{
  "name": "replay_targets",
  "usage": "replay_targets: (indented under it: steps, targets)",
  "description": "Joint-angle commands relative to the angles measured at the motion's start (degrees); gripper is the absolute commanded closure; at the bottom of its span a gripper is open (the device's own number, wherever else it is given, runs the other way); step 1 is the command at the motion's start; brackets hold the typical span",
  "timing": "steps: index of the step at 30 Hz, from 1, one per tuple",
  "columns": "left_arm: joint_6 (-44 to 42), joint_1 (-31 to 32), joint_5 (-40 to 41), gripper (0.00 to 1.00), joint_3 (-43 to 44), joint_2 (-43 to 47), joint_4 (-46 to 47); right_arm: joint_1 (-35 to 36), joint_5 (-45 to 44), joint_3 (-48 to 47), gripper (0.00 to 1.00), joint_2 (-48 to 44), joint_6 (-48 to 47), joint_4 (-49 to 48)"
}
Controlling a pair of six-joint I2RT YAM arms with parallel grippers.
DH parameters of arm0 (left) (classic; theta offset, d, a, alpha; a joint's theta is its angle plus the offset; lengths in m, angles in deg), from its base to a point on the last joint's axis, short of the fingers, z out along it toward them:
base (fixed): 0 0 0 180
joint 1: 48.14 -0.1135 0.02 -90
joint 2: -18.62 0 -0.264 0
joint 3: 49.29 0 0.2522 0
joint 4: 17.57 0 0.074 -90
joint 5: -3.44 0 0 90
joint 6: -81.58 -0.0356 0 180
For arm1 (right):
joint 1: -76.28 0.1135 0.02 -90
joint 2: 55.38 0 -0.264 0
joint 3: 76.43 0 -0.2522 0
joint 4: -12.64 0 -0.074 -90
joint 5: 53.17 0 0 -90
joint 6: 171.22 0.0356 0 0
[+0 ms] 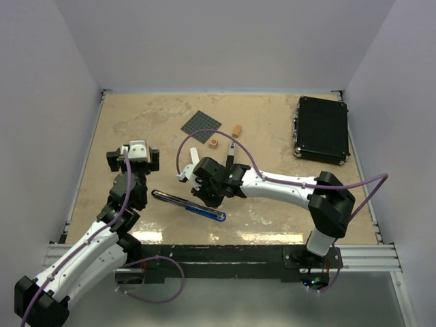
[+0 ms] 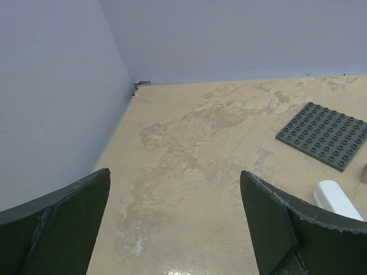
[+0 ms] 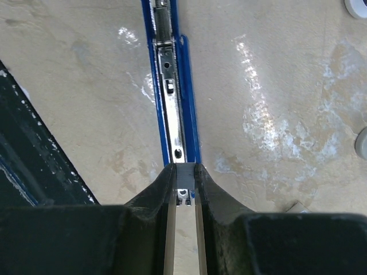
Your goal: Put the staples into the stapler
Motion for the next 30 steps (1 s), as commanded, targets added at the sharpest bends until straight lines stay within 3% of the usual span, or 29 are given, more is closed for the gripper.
replay_targets:
  steps: [1,30]
  targets:
    - [0.35,-0.27,-0.14,0.0,0.88,-0.16,0.93,0.67,3.1,-0.04,0.85,-0.17,-3.35,-2.98]
    - [-1.93,-1.14,0.22,0.0,0.71,-1.03,1.28,0.75,5.48,1.02,0.85,3.78,-7.57,-5.62]
